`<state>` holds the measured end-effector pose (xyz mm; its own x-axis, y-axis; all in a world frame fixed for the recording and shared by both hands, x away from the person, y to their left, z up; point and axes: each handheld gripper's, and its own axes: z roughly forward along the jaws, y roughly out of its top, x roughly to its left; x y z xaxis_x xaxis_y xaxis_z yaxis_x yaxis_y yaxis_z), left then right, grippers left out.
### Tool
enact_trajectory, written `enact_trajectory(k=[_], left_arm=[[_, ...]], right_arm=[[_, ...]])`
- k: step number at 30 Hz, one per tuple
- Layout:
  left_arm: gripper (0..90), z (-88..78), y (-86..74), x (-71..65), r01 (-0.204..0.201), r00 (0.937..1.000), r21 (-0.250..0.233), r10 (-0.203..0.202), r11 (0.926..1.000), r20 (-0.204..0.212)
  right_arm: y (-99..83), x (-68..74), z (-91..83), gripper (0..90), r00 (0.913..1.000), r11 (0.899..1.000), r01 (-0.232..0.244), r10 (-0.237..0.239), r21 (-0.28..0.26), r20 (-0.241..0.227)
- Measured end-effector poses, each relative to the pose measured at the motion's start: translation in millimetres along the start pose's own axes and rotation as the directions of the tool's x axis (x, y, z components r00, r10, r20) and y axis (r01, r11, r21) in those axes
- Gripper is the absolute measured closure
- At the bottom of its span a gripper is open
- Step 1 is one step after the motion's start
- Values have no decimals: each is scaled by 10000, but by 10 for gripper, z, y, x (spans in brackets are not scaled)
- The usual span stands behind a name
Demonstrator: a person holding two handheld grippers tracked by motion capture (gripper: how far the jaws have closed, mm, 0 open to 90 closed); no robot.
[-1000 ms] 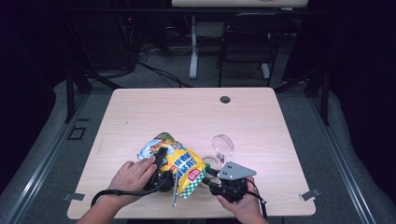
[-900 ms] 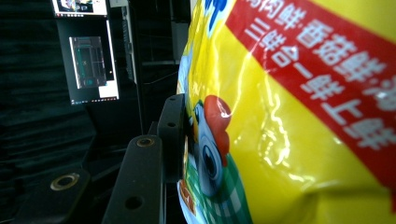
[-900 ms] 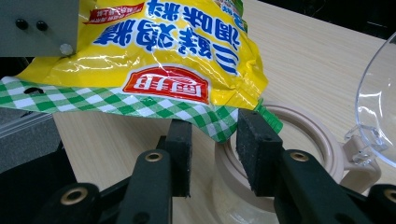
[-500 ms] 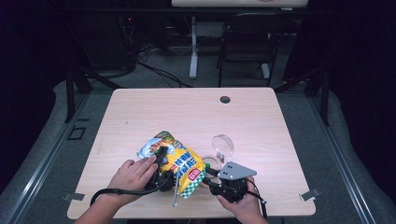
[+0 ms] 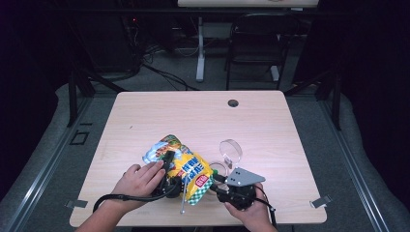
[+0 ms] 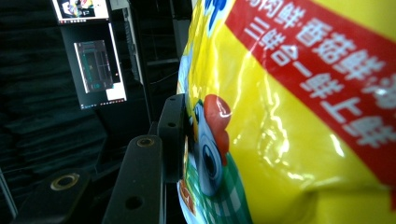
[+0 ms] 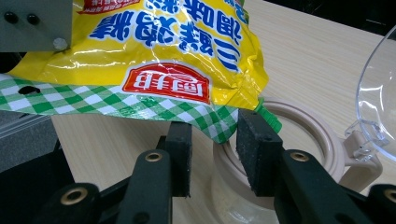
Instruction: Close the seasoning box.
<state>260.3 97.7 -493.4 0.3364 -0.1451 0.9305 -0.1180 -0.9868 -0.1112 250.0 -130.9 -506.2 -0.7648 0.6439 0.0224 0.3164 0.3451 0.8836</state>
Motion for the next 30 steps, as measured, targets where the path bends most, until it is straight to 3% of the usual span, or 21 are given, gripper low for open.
enact_trajectory(k=[30], left_arm=[[668,-38,68,65,-571,9984,-3,571,9984,33]], right_arm=[[-28,-1,35,666,9998,9999,-23,22,100,175]])
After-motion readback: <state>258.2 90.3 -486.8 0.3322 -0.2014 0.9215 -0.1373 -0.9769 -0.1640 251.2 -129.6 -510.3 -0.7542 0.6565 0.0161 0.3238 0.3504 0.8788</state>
